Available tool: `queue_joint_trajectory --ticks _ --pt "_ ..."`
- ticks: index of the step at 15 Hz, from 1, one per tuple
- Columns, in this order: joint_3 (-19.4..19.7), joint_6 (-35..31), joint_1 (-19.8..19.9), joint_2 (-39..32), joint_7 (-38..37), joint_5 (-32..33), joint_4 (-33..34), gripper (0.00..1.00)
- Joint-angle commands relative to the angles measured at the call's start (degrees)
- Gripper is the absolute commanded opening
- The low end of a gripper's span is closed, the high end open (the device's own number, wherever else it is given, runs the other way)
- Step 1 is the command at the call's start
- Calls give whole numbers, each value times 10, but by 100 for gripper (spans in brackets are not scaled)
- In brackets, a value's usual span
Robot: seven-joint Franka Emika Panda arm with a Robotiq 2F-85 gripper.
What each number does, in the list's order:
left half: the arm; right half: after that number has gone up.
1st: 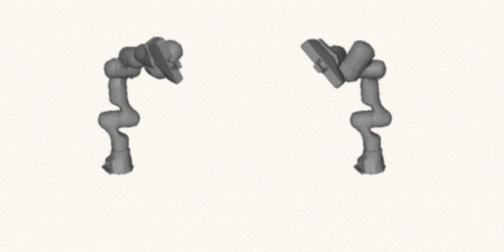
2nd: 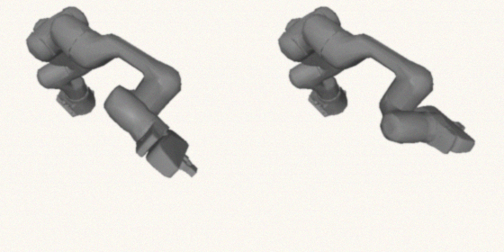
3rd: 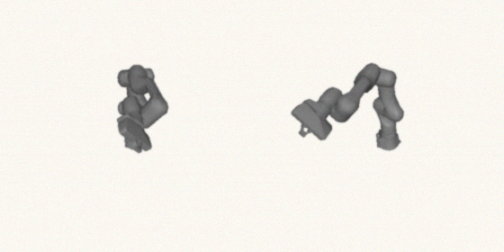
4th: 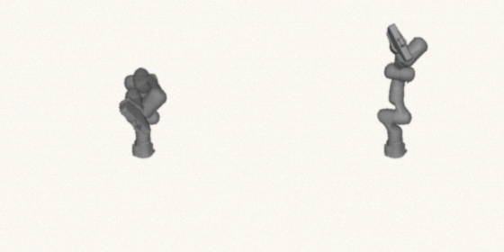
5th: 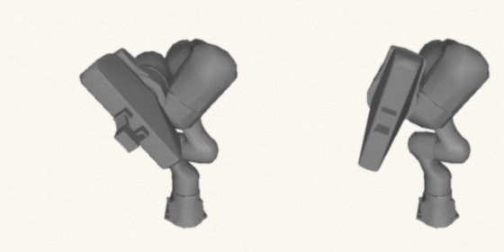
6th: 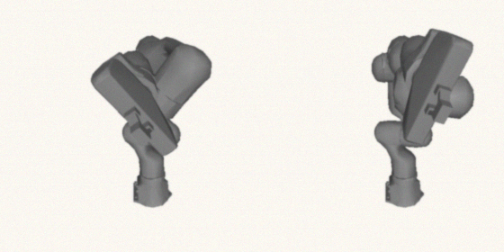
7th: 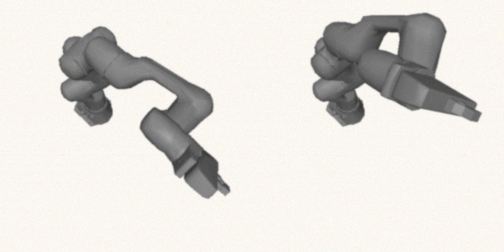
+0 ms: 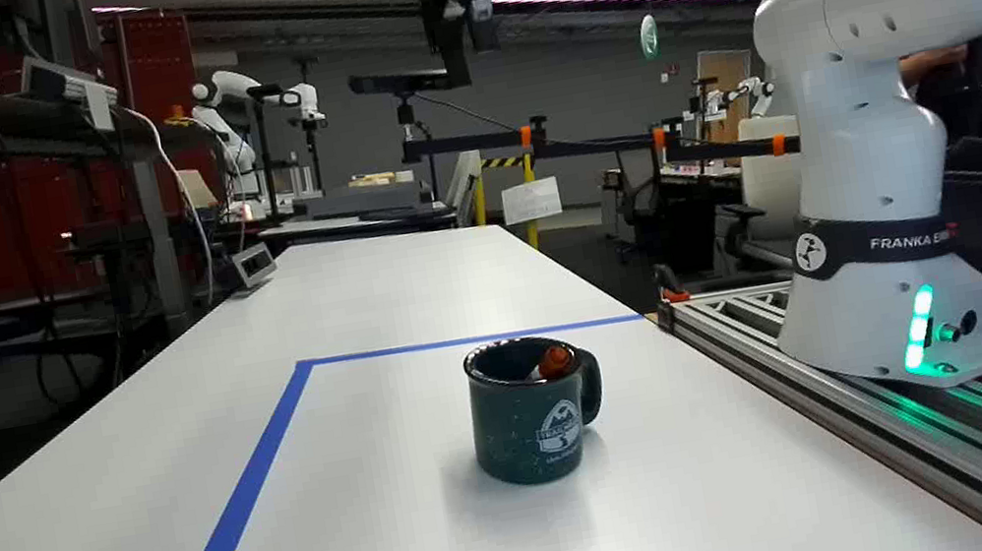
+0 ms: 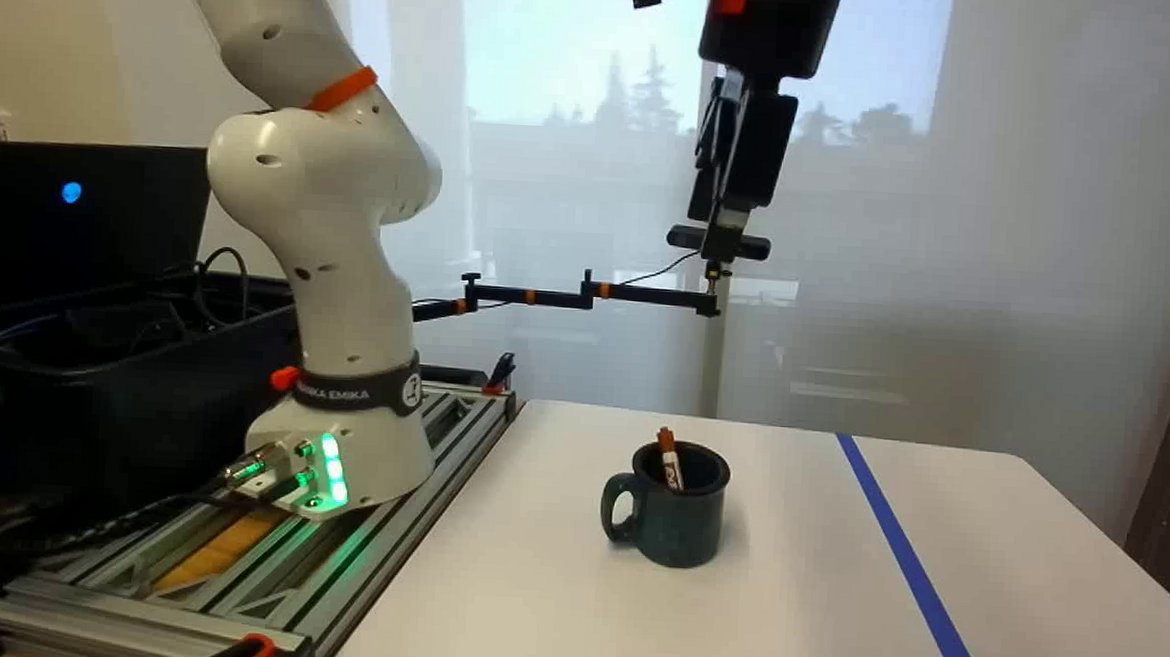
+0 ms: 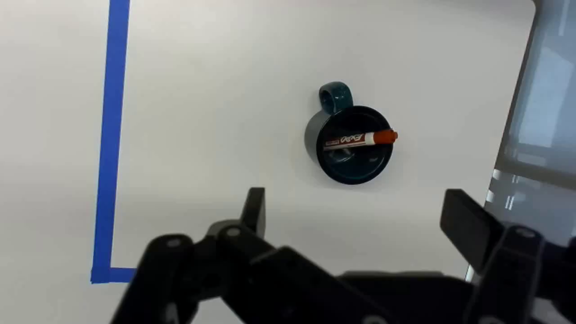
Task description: Remove the marker from the mug
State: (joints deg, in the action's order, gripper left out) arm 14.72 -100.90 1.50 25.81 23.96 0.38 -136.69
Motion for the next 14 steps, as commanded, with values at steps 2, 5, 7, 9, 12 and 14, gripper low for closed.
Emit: queue_joint_trajectory --ticks 2,5,7,9,12,14 --pt "-10 1 11 -2 4 -4 1 100" --pt "-10 1 11 -2 4 -4 1 100" --pt "-10 1 11 -2 4 -4 1 100" --pt "-10 1 11 -2 4 -4 1 100" --pt "-1 -56 21 -10 -33 -41 -29 100" --pt "0 -77 31 -18 -66 -77 -52 100"
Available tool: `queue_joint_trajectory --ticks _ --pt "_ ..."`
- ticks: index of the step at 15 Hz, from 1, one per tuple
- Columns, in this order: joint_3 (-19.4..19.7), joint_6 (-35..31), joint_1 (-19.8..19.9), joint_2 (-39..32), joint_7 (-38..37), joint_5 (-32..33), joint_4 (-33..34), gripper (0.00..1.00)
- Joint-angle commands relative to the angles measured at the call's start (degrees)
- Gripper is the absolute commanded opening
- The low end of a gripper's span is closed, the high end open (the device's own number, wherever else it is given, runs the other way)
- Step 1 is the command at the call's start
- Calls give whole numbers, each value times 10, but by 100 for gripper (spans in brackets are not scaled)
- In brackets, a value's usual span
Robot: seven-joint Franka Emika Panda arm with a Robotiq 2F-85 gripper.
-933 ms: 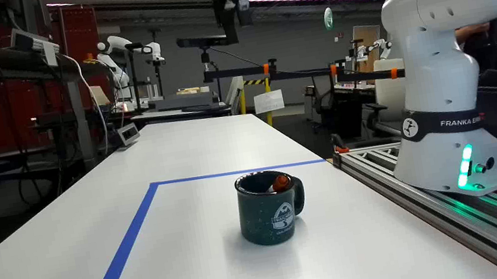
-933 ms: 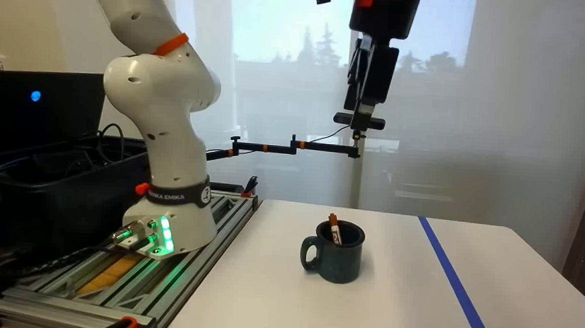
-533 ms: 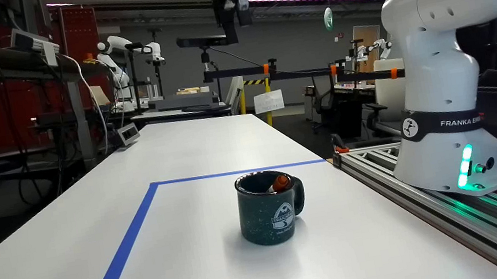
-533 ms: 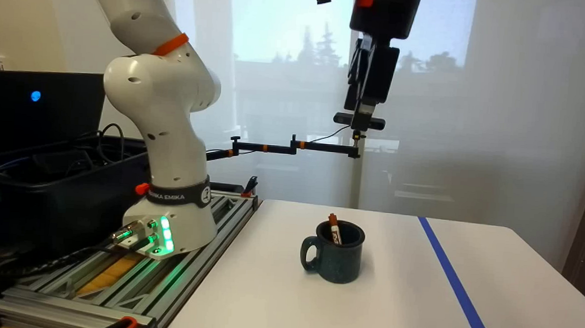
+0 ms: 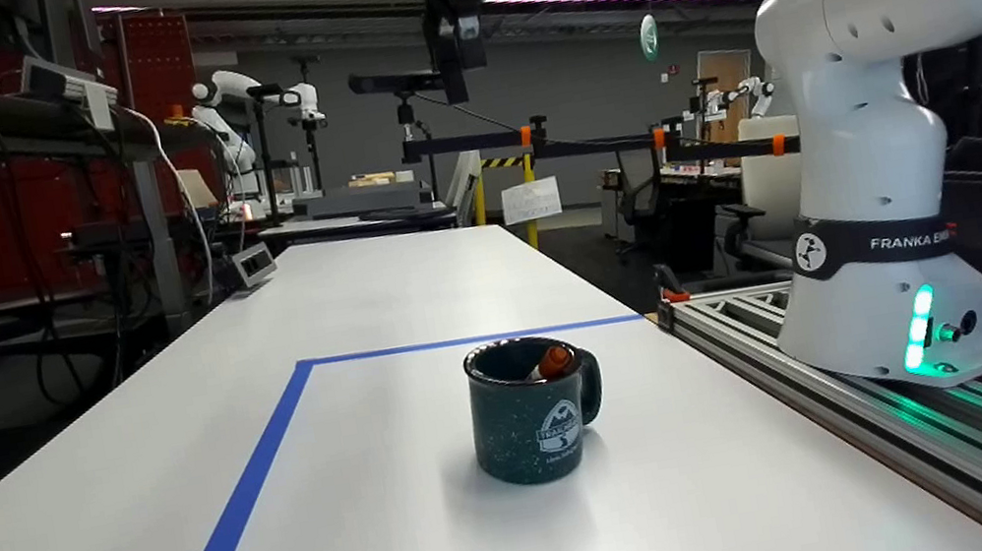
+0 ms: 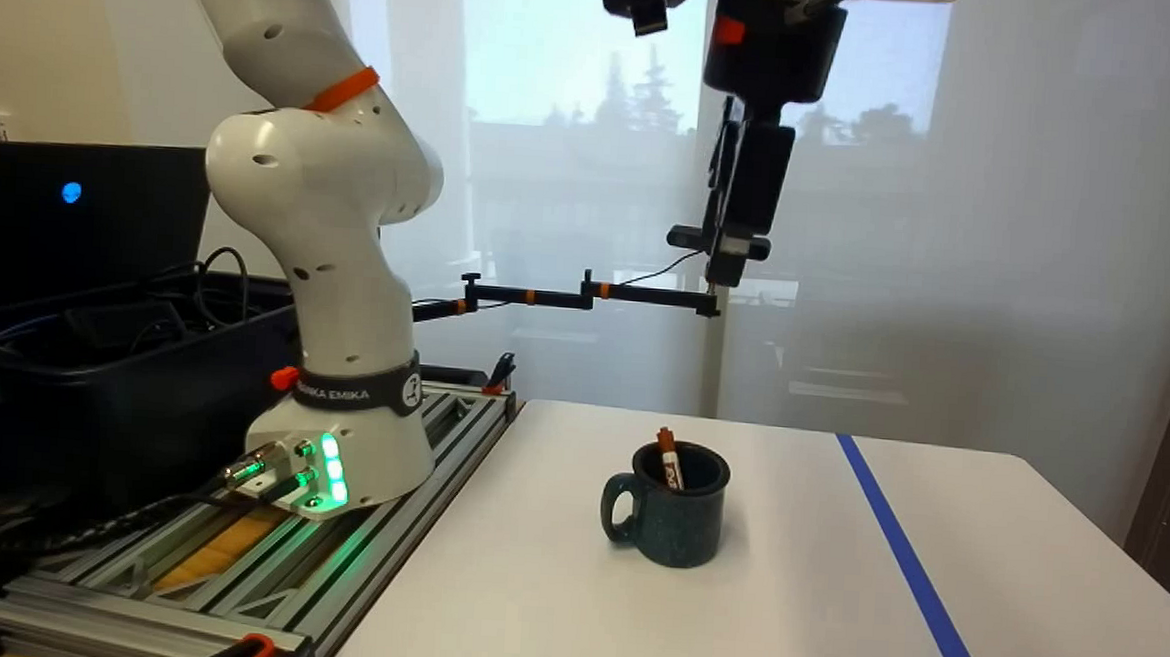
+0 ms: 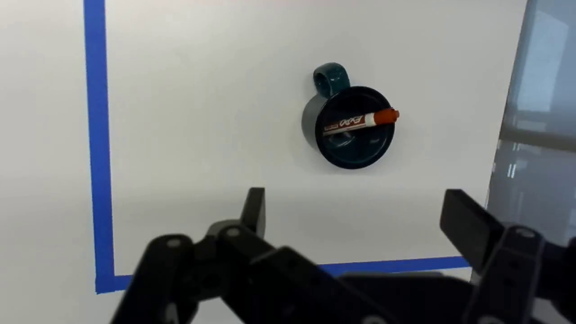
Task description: Remove the marker from the mug
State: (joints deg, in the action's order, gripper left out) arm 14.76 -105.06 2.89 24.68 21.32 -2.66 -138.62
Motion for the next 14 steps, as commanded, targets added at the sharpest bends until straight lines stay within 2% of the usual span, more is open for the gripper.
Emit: queue_joint_trajectory --ticks 1,9,14 --pt "0 -49 21 -9 -52 -65 -47 100" --pt "-5 -176 33 -53 -144 -235 -157 100" --pt "-4 -253 23 -95 -151 -389 -201 100"
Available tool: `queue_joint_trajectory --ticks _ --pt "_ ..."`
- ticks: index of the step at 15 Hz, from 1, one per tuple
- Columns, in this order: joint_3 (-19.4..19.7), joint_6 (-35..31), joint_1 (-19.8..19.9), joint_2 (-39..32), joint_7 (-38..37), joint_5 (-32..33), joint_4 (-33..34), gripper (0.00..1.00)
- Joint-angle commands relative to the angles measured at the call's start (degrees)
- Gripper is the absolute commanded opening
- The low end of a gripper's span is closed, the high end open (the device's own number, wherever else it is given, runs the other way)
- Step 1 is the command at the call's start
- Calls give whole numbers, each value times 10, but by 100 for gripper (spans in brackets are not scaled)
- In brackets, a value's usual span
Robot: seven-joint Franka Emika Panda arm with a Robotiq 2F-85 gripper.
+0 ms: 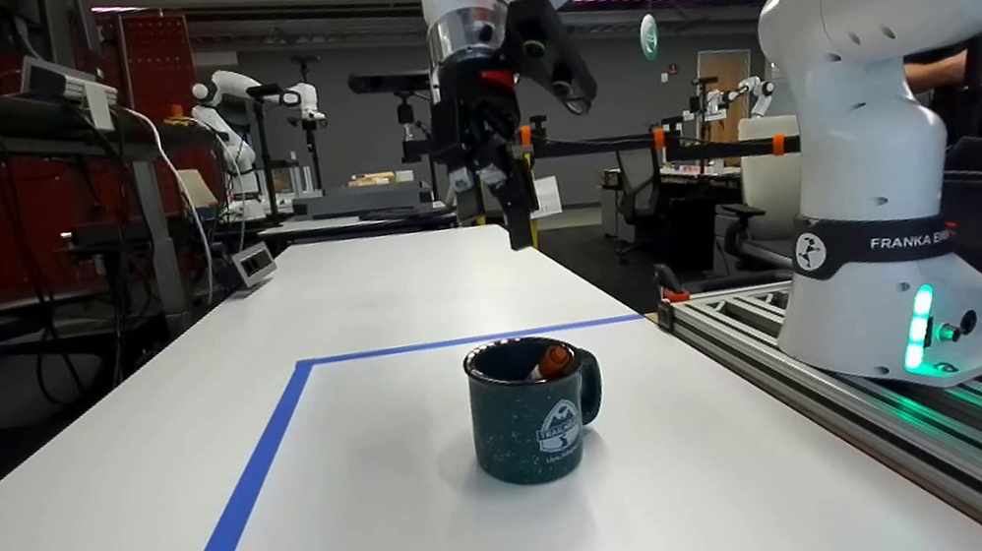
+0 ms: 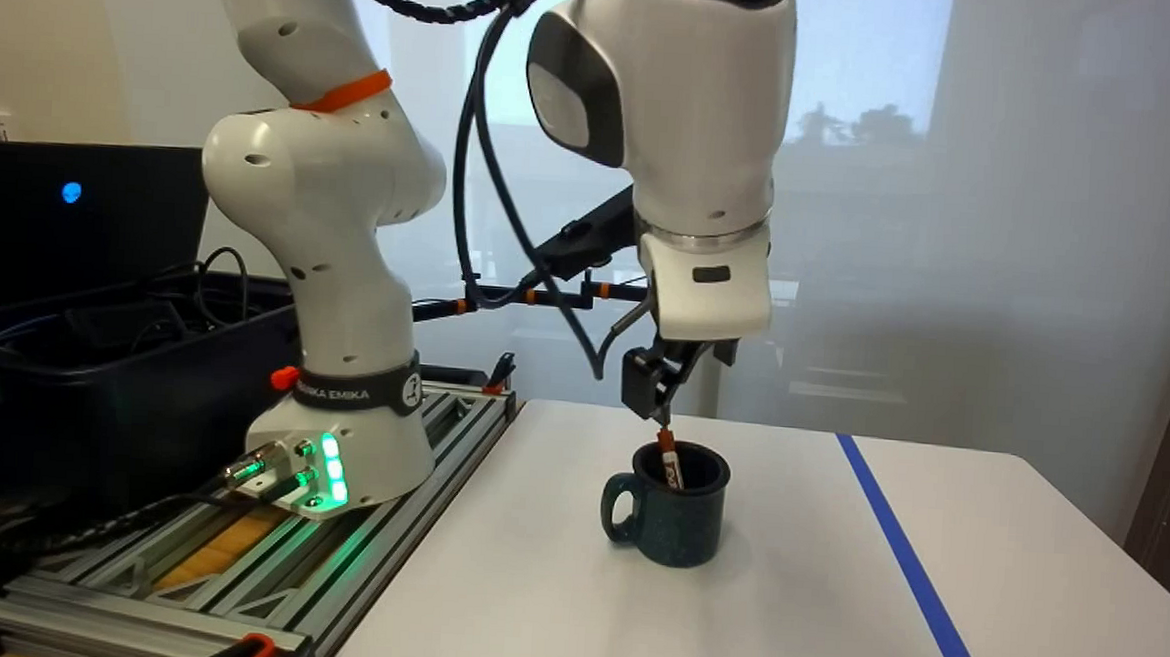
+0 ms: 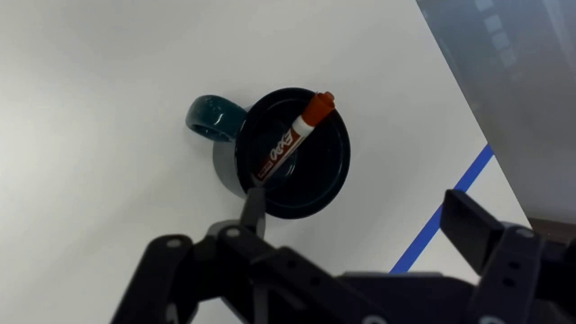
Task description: Remove the marker from the mug
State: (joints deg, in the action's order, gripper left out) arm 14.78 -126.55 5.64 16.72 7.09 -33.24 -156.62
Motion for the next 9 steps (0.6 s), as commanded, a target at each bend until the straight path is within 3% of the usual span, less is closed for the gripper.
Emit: queue_joint_trajectory --ticks 1,3,5,9 --pt "-5 -44 -6 -38 -8 -120 -7 100" --pt "-19 -65 -3 -51 -20 -175 -12 100" --pt "-36 -79 1 -60 -37 -187 -12 100" --pt "-59 -67 7 -71 -88 -135 -1 100"
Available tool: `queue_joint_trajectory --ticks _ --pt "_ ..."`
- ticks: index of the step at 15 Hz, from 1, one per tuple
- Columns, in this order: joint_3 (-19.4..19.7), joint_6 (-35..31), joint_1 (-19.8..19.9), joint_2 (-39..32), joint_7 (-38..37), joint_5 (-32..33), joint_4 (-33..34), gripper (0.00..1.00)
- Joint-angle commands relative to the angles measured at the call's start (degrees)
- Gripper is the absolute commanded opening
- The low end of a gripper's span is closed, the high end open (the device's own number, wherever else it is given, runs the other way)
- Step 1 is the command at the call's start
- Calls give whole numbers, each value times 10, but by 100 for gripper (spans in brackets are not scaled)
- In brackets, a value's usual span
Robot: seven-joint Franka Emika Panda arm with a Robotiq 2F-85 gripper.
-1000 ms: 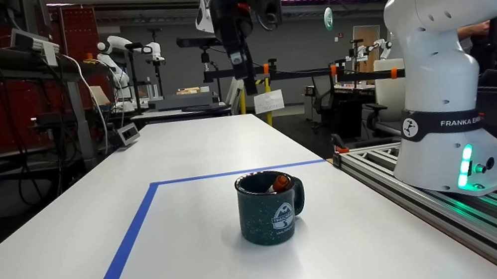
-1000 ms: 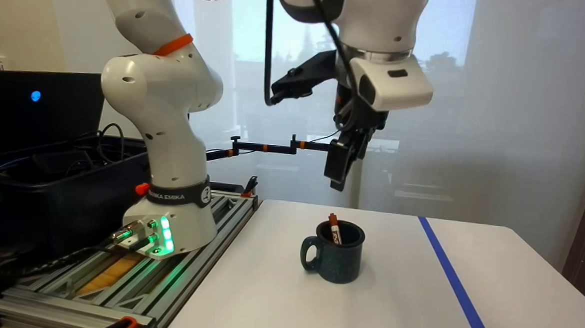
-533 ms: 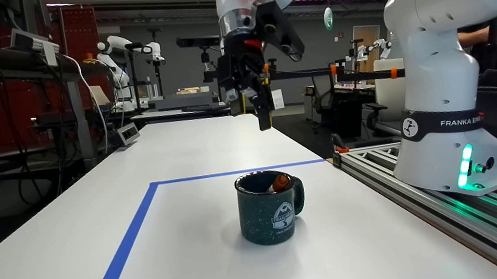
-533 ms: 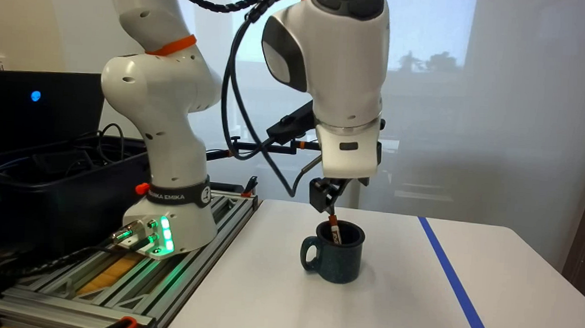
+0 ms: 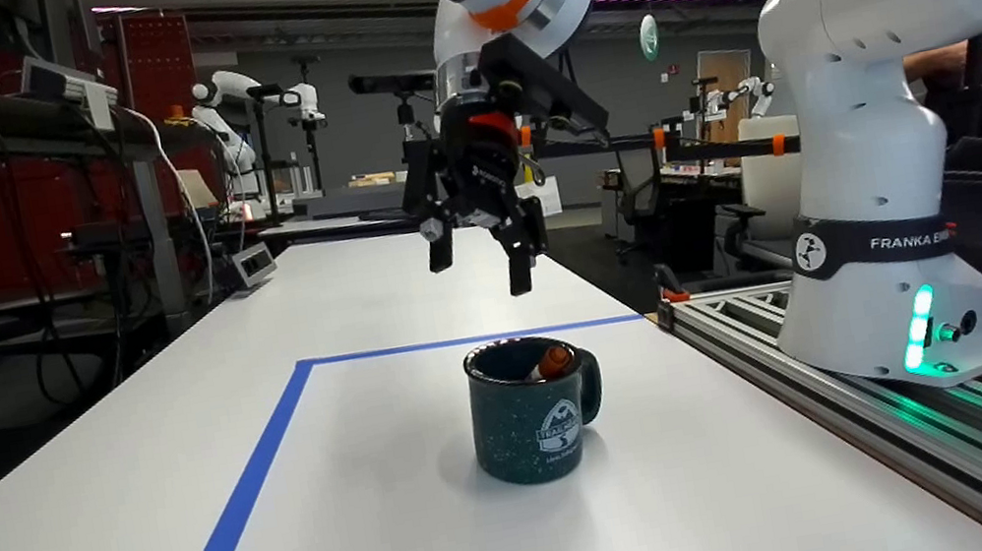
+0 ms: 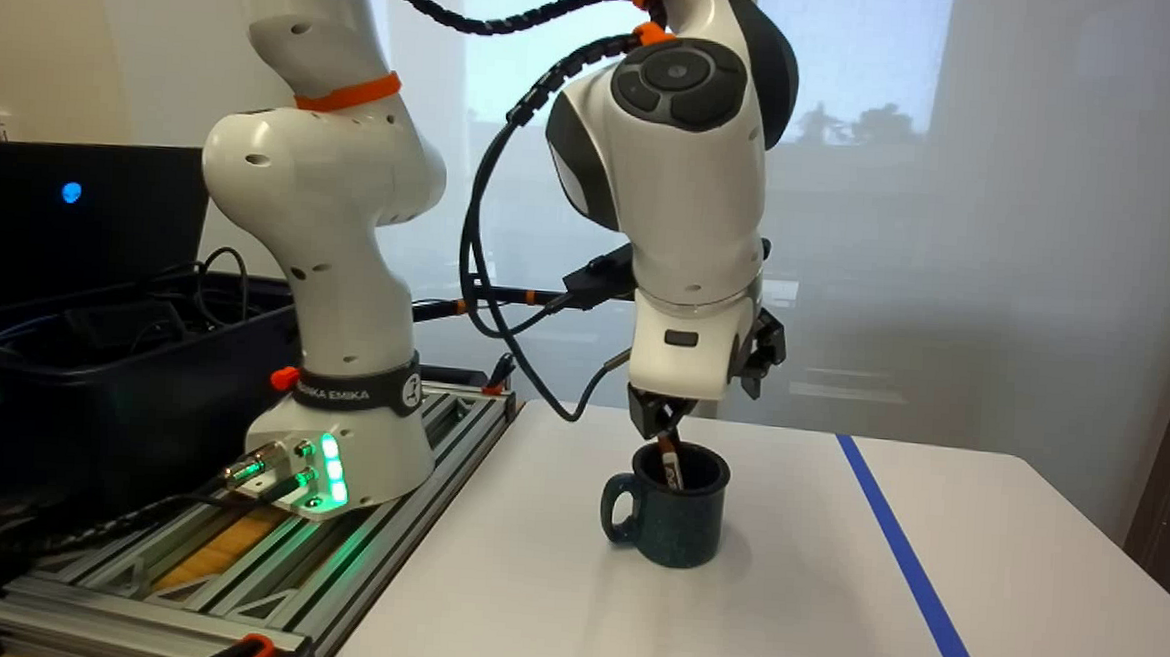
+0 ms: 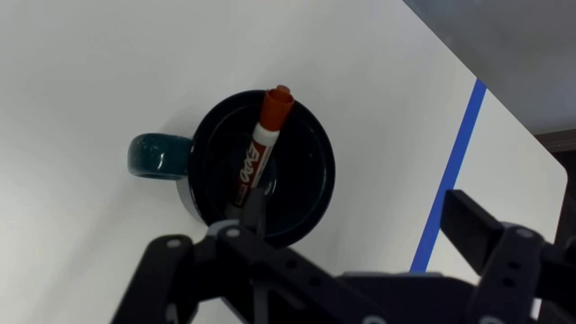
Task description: Remove the marker from the mug
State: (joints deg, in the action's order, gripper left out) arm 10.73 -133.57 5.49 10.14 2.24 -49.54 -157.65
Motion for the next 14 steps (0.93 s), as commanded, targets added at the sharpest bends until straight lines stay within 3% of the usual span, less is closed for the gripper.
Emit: queue_joint_trajectory --ticks 1,14 --pt "-22 4 8 -7 -45 37 12 100" --pt "-36 19 4 -59 -128 122 21 100"
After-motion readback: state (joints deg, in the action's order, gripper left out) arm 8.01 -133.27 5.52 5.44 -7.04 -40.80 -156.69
